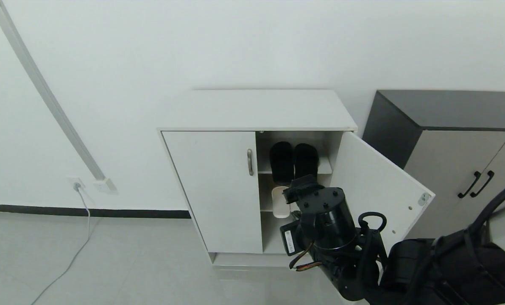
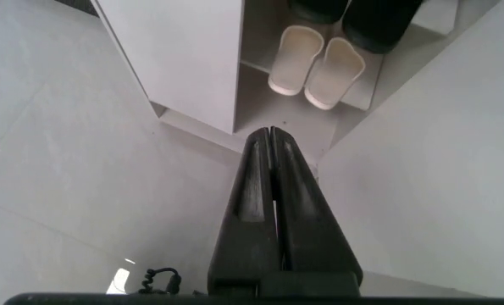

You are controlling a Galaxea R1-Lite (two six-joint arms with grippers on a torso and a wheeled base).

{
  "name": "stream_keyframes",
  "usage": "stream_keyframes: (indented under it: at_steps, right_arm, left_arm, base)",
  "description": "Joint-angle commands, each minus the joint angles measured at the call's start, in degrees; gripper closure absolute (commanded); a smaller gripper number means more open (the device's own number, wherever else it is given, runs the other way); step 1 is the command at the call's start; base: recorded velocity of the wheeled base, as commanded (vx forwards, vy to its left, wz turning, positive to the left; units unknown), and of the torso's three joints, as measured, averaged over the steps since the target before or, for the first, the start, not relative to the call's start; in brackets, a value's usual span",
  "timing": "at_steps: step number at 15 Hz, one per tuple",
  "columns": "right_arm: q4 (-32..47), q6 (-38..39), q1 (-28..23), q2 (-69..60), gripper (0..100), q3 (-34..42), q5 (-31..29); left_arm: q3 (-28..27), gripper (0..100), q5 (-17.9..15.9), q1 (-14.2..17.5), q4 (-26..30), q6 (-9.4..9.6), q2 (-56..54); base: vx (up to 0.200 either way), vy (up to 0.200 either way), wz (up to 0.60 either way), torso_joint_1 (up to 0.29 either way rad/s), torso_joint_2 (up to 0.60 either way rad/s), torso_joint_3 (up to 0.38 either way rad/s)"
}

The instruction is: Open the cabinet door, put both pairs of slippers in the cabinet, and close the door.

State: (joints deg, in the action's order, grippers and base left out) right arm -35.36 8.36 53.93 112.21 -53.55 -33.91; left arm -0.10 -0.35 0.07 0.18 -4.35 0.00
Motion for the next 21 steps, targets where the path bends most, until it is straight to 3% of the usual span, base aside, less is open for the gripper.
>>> stream_keyframes:
  at_steps: [1,10,12,16,21]
  right_arm:
    - [-0.1,0.0,0.0,-0.2,100,0.1,0.0]
    - [-0.1,0.2,0.0,-0.3,100,0.1,0.0]
    - [-3.6,-0.1,0.0,-0.3,100,1.2,0.3]
    - [-4.6,-0.9,-0.1,-0.2,100,1.8,0.4]
    - [-4.6,-0.9,-0.1,-0.2,100,1.8,0.4]
  left_arm:
    - [0.0,100,0.0,0.0,0.0,-0.04,0.1]
    - [0.0,100,0.0,0.0,0.0,-0.04,0.0]
    - [0.0,100,0.0,0.0,0.0,-0.04,0.1]
    - [0.0,100,0.0,0.0,0.0,-0.04,0.1]
    - [0.0,100,0.0,0.0,0.0,-0.13,0.1]
  base:
    - [0.000,0.000,0.00,0.227,-0.54,-0.315]
    - [0.000,0.000,0.00,0.243,-0.55,-0.306]
    - [0.000,0.000,0.00,0.181,-0.40,-0.217]
    - [0.000,0.000,0.00,0.039,-0.09,-0.048]
    - [0.000,0.000,-0.60,0.007,0.00,0.000]
